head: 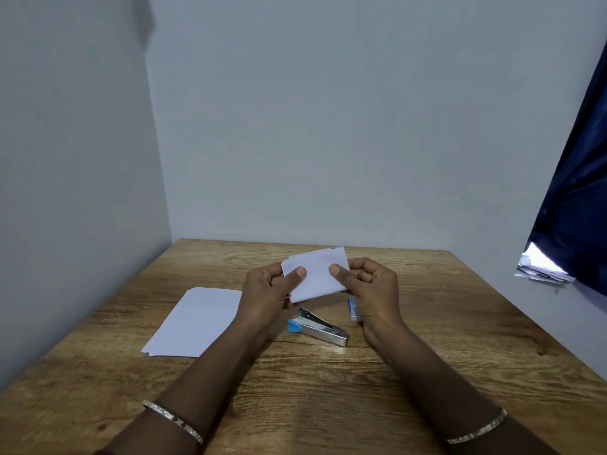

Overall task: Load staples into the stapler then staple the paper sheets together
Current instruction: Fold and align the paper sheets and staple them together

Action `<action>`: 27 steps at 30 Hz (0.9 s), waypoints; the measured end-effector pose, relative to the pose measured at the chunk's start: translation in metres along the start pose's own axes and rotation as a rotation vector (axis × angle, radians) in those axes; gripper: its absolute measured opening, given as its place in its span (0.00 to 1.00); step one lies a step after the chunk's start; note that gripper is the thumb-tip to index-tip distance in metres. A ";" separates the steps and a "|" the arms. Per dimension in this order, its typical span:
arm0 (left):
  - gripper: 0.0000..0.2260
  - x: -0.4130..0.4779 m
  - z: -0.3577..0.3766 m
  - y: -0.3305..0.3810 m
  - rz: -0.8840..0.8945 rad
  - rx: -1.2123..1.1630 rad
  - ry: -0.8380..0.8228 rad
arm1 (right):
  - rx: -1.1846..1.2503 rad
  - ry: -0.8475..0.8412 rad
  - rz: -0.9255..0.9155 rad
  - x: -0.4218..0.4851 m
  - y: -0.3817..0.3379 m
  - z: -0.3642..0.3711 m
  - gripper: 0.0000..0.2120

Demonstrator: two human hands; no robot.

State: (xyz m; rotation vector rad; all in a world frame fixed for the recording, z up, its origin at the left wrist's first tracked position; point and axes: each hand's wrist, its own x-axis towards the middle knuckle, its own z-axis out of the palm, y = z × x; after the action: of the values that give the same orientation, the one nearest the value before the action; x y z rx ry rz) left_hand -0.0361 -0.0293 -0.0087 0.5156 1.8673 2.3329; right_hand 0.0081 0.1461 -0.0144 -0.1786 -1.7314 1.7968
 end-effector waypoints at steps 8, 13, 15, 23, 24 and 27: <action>0.12 0.003 0.000 -0.002 0.015 0.024 0.054 | 0.027 -0.043 0.018 -0.001 -0.001 0.002 0.07; 0.14 0.002 0.000 0.000 -0.020 -0.014 0.023 | 0.009 -0.040 0.018 -0.001 -0.001 0.002 0.06; 0.16 0.000 0.003 0.001 -0.074 -0.067 -0.033 | 0.000 -0.019 0.014 -0.001 -0.002 0.000 0.07; 0.20 -0.006 0.006 0.001 -0.127 -0.068 -0.114 | -0.086 0.010 -0.016 -0.005 -0.008 -0.001 0.07; 0.20 -0.006 0.006 0.001 -0.123 -0.052 -0.117 | -0.090 0.012 -0.017 -0.005 -0.008 -0.001 0.07; 0.20 -0.005 0.005 -0.001 -0.109 0.003 -0.112 | -0.106 0.001 -0.028 -0.006 -0.008 0.001 0.07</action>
State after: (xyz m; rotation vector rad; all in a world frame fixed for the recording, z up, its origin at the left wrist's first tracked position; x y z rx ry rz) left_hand -0.0297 -0.0256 -0.0094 0.5188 1.8017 2.1860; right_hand 0.0154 0.1419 -0.0085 -0.1981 -1.8211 1.6861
